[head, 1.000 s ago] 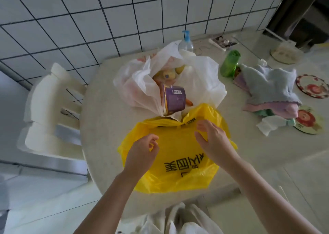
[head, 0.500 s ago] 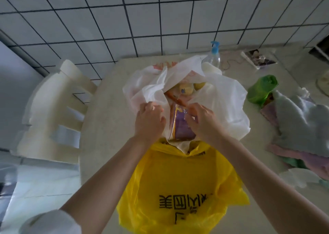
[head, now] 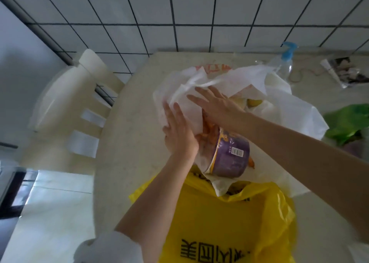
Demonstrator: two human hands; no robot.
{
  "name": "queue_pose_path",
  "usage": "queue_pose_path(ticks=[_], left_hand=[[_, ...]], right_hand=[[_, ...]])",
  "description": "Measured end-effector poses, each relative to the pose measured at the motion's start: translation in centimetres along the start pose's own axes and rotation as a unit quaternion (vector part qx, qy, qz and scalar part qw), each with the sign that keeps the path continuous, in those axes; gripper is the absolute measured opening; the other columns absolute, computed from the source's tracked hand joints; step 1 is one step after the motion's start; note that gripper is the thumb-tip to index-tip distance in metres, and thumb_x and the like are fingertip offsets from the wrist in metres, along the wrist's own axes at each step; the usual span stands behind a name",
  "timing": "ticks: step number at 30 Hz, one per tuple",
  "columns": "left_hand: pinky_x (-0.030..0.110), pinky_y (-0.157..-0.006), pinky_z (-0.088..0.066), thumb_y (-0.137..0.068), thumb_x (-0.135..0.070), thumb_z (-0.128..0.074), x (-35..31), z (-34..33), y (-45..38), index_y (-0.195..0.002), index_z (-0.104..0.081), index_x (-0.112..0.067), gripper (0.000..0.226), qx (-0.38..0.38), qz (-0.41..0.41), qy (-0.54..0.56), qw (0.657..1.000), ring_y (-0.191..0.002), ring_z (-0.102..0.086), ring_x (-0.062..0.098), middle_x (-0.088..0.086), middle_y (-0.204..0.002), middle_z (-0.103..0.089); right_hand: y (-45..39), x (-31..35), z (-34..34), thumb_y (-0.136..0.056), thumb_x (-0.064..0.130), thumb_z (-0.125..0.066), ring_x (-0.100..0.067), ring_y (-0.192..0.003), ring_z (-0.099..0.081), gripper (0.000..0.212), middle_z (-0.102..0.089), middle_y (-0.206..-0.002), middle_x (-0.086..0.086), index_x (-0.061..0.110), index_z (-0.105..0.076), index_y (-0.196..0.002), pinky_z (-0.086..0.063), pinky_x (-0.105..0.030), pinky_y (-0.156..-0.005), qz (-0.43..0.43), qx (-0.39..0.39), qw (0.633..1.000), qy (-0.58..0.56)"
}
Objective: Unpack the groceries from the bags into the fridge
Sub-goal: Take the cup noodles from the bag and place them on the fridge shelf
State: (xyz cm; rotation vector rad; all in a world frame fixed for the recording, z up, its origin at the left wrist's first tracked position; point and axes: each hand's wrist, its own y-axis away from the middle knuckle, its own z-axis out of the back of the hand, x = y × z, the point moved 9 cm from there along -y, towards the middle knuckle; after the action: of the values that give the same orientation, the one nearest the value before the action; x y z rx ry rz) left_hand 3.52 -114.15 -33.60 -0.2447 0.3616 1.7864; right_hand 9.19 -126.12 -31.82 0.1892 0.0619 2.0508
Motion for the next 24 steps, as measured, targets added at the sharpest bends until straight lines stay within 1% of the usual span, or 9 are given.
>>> queue_pose_path(ticks=[3,5,7,10,13,15,18,21,24], left_hand=[[0.043,-0.080,-0.053,-0.082,-0.023,-0.073,0.3,0.7,0.2,-0.153,-0.004,-0.021,0.099,0.000,-0.063,0.064,0.996,-0.113,-0.054,0.037,-0.004,-0.161,0.017],[0.039,-0.079,-0.055,-0.082,-0.013,-0.070,0.9,1.7,0.7,-0.148,-0.028,-0.017,0.079,-0.011,-0.110,0.110,0.988,-0.120,-0.056,0.030,-0.007,-0.163,0.003],[0.033,-0.083,-0.055,-0.079,0.000,-0.065,2.0,2.9,1.2,-0.132,-0.050,-0.017,0.058,-0.040,-0.130,0.158,0.978,-0.124,-0.053,0.019,-0.010,-0.161,-0.014],[0.020,-0.096,-0.047,-0.080,0.007,-0.063,4.0,4.3,1.4,-0.118,-0.061,-0.014,0.043,-0.070,-0.113,0.199,0.971,-0.127,-0.049,0.013,-0.002,-0.152,-0.037],[0.025,-0.084,-0.054,-0.084,0.004,-0.063,5.3,5.0,0.3,-0.119,-0.060,-0.012,0.038,-0.096,-0.087,0.218,0.967,-0.089,-0.065,0.012,0.001,-0.141,-0.049],[0.027,-0.075,-0.055,-0.088,0.000,-0.062,5.8,5.2,-0.8,-0.124,-0.057,-0.014,0.039,-0.106,-0.071,0.229,0.965,-0.070,-0.060,0.006,0.000,-0.132,-0.055],[0.022,-0.073,-0.053,-0.090,0.000,-0.059,6.1,5.4,-2.4,-0.128,-0.054,-0.014,0.041,-0.117,-0.059,0.234,0.963,-0.067,-0.059,0.005,0.001,-0.120,-0.063],[0.021,-0.078,-0.052,-0.088,0.003,-0.059,6.4,5.5,-3.7,-0.124,-0.057,-0.011,0.038,-0.134,-0.061,0.236,0.960,-0.078,-0.063,0.016,0.001,-0.120,-0.062],[0.011,-0.072,-0.046,-0.089,0.002,-0.060,7.4,5.0,-4.5,-0.119,-0.060,-0.009,0.033,-0.140,-0.048,0.230,0.962,-0.068,-0.057,0.008,0.001,-0.117,-0.064]], right_hand=[[-1.1,1.0,-0.3,-0.082,0.004,-0.060,-0.041,-0.136,-0.029,0.081,-0.020,-0.155,-0.008,0.029,-0.022,-0.148,-0.040,-0.048,-0.105,0.030,-0.009,0.999,0.005],[-1.3,1.2,-0.4,-0.076,0.002,-0.064,-0.040,-0.127,-0.040,0.076,-0.035,-0.146,-0.007,0.025,-0.033,-0.141,-0.049,-0.050,-0.092,0.025,-0.024,0.999,-0.025],[-1.5,1.3,0.2,-0.077,0.007,-0.062,-0.037,-0.119,-0.048,0.057,-0.049,-0.133,-0.007,0.023,-0.046,-0.129,-0.051,-0.052,-0.083,0.030,-0.070,0.996,-0.053],[-1.7,1.8,2.7,-0.081,0.014,-0.058,-0.034,-0.103,-0.058,0.024,-0.060,-0.112,-0.009,0.018,-0.066,-0.104,-0.051,-0.052,-0.076,0.082,-0.171,0.980,-0.051],[-2.5,2.0,5.3,-0.082,0.017,-0.069,-0.030,-0.091,-0.058,0.008,-0.061,-0.097,-0.008,0.014,-0.073,-0.088,-0.051,-0.045,-0.070,0.086,-0.241,0.967,-0.011],[-3.6,2.4,6.9,-0.080,0.017,-0.071,-0.030,-0.087,-0.056,0.006,-0.059,-0.092,-0.008,0.014,-0.073,-0.085,-0.049,-0.042,-0.070,0.077,-0.271,0.959,0.003],[-6.2,2.6,7.2,-0.084,0.016,-0.069,-0.032,-0.101,-0.051,0.010,-0.057,-0.105,-0.009,0.012,-0.071,-0.092,-0.045,-0.047,-0.084,0.048,-0.229,0.972,0.002],[-8.9,2.5,6.4,-0.090,0.017,-0.062,-0.032,-0.111,-0.046,0.014,-0.055,-0.114,-0.008,0.010,-0.069,-0.100,-0.041,-0.047,-0.094,0.042,-0.174,0.984,-0.021],[-11.3,3.0,4.6,-0.094,0.019,-0.054,-0.027,-0.111,-0.046,0.020,-0.055,-0.116,-0.008,0.010,-0.066,-0.107,-0.042,-0.041,-0.096,0.058,-0.108,0.990,-0.075]])
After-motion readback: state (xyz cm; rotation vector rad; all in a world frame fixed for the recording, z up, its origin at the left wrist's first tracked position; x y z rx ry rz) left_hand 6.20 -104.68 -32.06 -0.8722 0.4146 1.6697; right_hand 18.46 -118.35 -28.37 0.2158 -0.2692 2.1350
